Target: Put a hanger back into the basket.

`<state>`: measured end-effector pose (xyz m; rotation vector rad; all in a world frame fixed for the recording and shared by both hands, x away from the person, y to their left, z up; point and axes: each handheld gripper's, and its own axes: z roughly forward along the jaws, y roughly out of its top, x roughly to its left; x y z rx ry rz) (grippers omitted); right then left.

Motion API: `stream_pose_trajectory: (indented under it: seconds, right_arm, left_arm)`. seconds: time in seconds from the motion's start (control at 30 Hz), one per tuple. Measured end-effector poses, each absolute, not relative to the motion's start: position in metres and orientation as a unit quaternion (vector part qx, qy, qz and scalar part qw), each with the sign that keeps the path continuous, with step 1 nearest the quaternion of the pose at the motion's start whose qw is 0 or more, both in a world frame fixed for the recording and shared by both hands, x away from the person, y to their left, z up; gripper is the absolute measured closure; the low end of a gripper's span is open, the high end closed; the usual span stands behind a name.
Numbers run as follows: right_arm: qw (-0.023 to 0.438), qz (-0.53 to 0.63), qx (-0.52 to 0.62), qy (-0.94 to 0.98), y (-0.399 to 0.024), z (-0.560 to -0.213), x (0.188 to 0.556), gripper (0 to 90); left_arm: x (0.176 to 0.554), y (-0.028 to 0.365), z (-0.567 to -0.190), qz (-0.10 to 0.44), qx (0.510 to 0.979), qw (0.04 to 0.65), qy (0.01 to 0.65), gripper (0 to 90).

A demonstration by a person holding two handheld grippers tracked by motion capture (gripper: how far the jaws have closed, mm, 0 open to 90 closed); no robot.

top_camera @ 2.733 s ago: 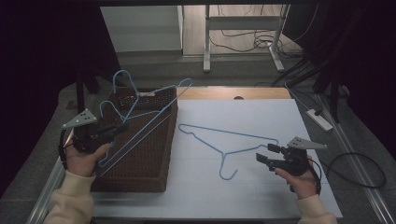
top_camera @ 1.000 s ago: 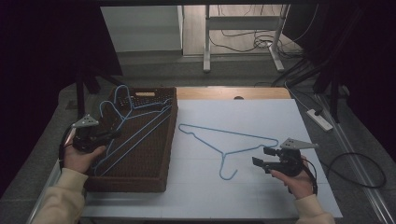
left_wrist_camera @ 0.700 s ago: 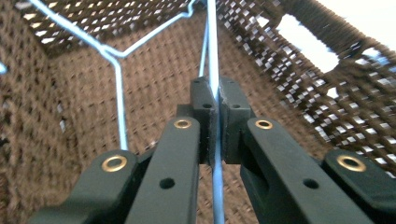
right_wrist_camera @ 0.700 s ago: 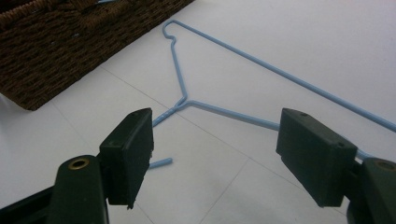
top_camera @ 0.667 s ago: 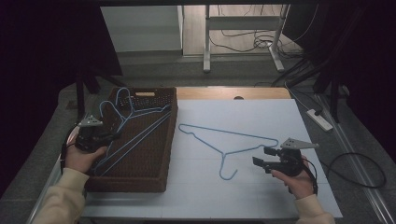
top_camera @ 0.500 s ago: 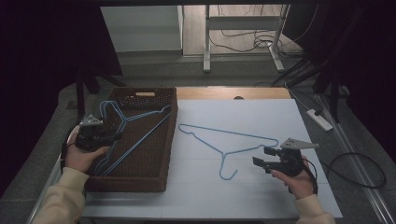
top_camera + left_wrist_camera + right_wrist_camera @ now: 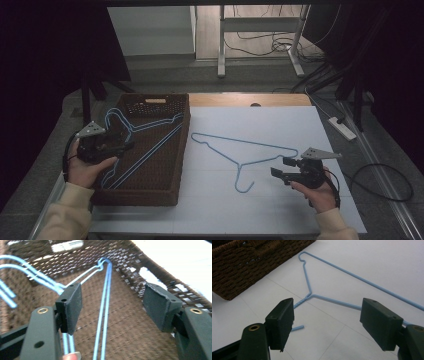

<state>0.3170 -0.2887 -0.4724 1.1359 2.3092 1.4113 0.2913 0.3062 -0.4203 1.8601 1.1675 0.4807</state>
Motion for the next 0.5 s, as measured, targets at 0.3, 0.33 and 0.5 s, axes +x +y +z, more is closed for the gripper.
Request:
stream_pose_trajectory:
  seconds: [0.3, 0.33, 0.5]
  right_arm:
    - [0.102, 0.48, 0.387, 0.781, -0.291, -0.473, 0.319, 27.5]
    - [0.103, 0.48, 0.387, 0.781, -0.291, -0.472, 0.319, 27.5]
    - [0.106, 0.482, 0.391, 0.777, -0.294, -0.471, 0.319, 27.6]
  left_arm:
    - [0.274, 0.284, -0.411, 0.178, 0.747, 0.467, 0.438, 30.8]
    - [0.273, 0.281, -0.411, 0.178, 0.747, 0.471, 0.435, 30.7]
    - [0.267, 0.265, -0.41, 0.171, 0.751, 0.482, 0.418, 30.4]
